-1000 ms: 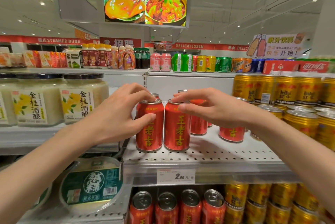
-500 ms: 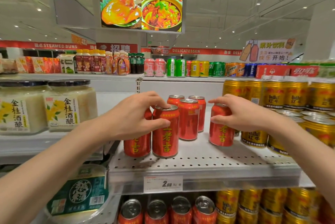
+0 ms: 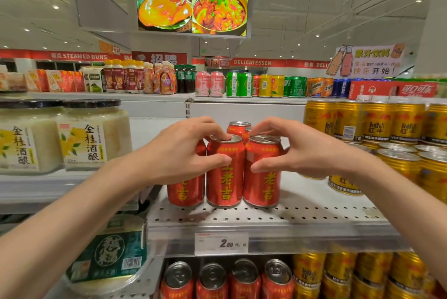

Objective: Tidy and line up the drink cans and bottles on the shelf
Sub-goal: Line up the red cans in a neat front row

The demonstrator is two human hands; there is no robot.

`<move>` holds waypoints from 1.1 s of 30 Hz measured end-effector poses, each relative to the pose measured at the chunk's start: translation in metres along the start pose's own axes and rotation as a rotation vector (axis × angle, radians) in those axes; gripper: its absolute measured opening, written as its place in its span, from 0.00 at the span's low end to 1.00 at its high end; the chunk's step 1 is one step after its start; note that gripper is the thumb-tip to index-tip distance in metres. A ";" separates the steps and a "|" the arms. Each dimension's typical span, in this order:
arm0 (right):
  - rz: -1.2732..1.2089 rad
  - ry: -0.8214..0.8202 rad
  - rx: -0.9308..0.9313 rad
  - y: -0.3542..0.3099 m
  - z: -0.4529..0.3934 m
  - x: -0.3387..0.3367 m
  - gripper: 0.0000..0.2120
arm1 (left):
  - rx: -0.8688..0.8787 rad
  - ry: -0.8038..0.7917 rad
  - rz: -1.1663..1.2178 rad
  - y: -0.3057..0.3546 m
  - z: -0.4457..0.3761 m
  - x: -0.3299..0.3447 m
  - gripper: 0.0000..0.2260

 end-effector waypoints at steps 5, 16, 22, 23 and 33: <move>0.031 -0.033 0.064 0.011 0.007 -0.018 0.30 | -0.013 -0.001 -0.012 0.000 0.001 0.000 0.24; 0.075 -0.023 0.090 0.010 0.014 -0.018 0.26 | -0.003 -0.038 -0.065 0.003 -0.004 -0.002 0.23; -0.071 0.076 0.072 0.022 0.015 -0.037 0.16 | 0.030 -0.019 -0.076 0.023 -0.022 0.000 0.20; -0.063 0.135 0.080 0.024 0.014 -0.040 0.13 | 0.038 -0.023 -0.062 0.027 -0.025 0.003 0.19; -0.008 0.132 0.069 0.045 -0.024 -0.013 0.08 | 0.003 -0.064 0.015 0.029 -0.029 0.019 0.17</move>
Point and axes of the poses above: each hand's wrist, its own z-axis away from the middle knuckle, its own x-axis out of the palm, y = z × x, the point moved 2 cm from there along -z, towards the middle knuckle, and after that the axes turned 9 degrees about y, right-handed, at the moved point
